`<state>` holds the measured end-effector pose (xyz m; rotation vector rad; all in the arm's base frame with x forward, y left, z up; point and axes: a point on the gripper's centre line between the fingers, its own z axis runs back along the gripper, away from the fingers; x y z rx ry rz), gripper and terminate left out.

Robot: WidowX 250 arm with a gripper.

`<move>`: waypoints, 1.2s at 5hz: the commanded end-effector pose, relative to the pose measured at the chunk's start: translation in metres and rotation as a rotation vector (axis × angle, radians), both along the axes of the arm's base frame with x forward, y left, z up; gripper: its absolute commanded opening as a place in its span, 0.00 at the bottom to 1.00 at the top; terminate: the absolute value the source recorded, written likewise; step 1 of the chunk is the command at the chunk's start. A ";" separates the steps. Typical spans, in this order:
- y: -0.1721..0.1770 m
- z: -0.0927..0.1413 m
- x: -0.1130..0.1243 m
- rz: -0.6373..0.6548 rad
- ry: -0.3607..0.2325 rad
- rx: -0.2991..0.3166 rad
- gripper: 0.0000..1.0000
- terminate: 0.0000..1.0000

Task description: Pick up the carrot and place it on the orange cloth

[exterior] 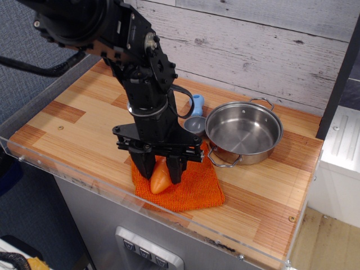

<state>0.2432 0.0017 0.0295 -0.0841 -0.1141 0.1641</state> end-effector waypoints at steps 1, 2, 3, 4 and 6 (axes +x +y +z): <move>0.000 0.001 0.003 0.047 0.032 -0.008 1.00 0.00; -0.001 0.003 0.003 0.045 0.039 -0.008 1.00 0.00; -0.003 0.006 0.004 0.033 0.035 -0.008 1.00 0.00; -0.005 0.023 0.008 0.026 0.008 -0.023 1.00 0.00; -0.017 0.095 0.016 -0.027 -0.115 -0.007 1.00 0.00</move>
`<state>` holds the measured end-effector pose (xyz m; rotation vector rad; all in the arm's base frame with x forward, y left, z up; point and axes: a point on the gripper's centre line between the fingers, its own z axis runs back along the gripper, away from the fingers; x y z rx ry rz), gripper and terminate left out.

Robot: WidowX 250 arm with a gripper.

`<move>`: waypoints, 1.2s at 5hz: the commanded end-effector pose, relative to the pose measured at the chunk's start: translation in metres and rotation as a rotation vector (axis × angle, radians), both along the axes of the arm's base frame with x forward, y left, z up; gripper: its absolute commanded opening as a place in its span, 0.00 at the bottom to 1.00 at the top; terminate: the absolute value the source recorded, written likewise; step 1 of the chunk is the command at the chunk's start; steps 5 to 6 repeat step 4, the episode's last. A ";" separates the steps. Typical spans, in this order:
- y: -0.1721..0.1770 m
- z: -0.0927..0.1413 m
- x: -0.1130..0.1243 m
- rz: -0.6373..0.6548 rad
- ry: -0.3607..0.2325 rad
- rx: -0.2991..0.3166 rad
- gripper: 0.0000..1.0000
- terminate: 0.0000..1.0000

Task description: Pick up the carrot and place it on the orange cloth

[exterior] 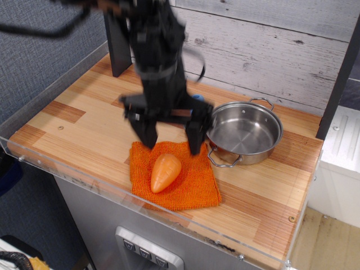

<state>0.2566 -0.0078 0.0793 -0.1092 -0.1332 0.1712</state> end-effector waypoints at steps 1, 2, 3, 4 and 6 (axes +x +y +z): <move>-0.010 0.068 -0.007 -0.043 -0.107 0.055 1.00 0.00; -0.010 0.068 -0.007 -0.043 -0.107 0.055 1.00 0.00; -0.010 0.068 -0.007 -0.043 -0.107 0.055 1.00 0.00; -0.010 0.068 -0.007 -0.043 -0.107 0.055 1.00 1.00; -0.010 0.068 -0.007 -0.043 -0.107 0.055 1.00 1.00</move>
